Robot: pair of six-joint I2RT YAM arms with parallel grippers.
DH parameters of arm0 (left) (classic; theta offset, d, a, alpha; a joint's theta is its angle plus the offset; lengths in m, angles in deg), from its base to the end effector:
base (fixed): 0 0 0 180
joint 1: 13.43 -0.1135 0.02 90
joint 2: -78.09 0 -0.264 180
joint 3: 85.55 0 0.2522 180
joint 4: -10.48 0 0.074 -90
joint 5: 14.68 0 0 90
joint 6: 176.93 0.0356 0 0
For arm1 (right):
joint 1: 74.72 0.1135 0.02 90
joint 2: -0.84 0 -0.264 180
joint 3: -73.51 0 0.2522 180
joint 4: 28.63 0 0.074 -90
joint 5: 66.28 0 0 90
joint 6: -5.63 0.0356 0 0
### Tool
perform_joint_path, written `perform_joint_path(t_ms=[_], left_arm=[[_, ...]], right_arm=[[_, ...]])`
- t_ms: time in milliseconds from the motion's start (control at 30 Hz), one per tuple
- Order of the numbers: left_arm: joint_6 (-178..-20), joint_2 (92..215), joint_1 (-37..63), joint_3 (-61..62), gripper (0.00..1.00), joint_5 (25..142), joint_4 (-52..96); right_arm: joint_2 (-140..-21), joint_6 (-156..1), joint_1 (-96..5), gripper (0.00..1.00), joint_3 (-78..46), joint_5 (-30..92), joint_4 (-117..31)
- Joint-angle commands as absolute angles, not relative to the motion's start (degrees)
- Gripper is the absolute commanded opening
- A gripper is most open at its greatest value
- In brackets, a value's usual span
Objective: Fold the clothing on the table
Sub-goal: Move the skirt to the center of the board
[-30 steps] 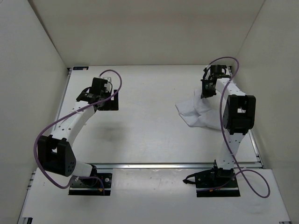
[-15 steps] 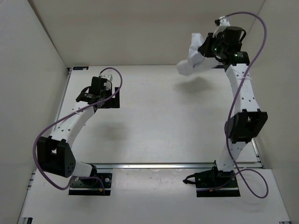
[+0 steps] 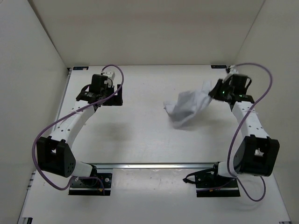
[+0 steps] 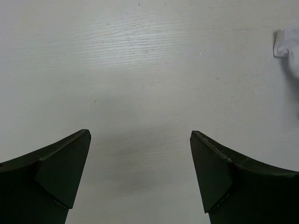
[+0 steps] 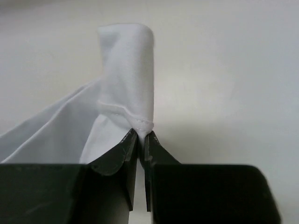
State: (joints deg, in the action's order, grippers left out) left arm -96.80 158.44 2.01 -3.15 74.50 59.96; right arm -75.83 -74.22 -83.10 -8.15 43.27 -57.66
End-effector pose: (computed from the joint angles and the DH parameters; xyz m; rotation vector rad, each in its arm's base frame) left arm 0.2912 -0.0799 0.3021 0.1102 2.4045 -0.1886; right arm 0.3070 -0.0332 0.3485 0.0998 1.9797 0.3591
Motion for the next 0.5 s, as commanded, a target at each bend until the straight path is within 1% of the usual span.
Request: perform_joint_path(t_ms=[0,133,233,367,467], left_arm=[[-96.3,158.0,2.5,-3.4,0.99,76.9,59.1],[-96.7,160.4,2.7,-2.9,0.99,78.1,58.7],[-96.4,162.9,3.9,-1.0,0.99,77.8,59.4],[-96.1,164.7,4.0,0.5,0.99,76.1,60.0],[-96.1,164.2,3.2,0.3,0.99,76.1,60.1]], right_arm=[[-74.6,-75.7,-84.6,0.0,-2.3,40.2,-64.7],[-71.5,-76.1,-84.4,0.0,1.3,37.6,-64.0],[-73.2,-76.7,-83.4,0.0,0.8,35.2,-64.6],[-81.9,-76.9,-83.1,0.0,-6.0,30.2,-70.4],[-88.5,-77.3,-82.9,0.0,-13.7,32.0,-75.3]])
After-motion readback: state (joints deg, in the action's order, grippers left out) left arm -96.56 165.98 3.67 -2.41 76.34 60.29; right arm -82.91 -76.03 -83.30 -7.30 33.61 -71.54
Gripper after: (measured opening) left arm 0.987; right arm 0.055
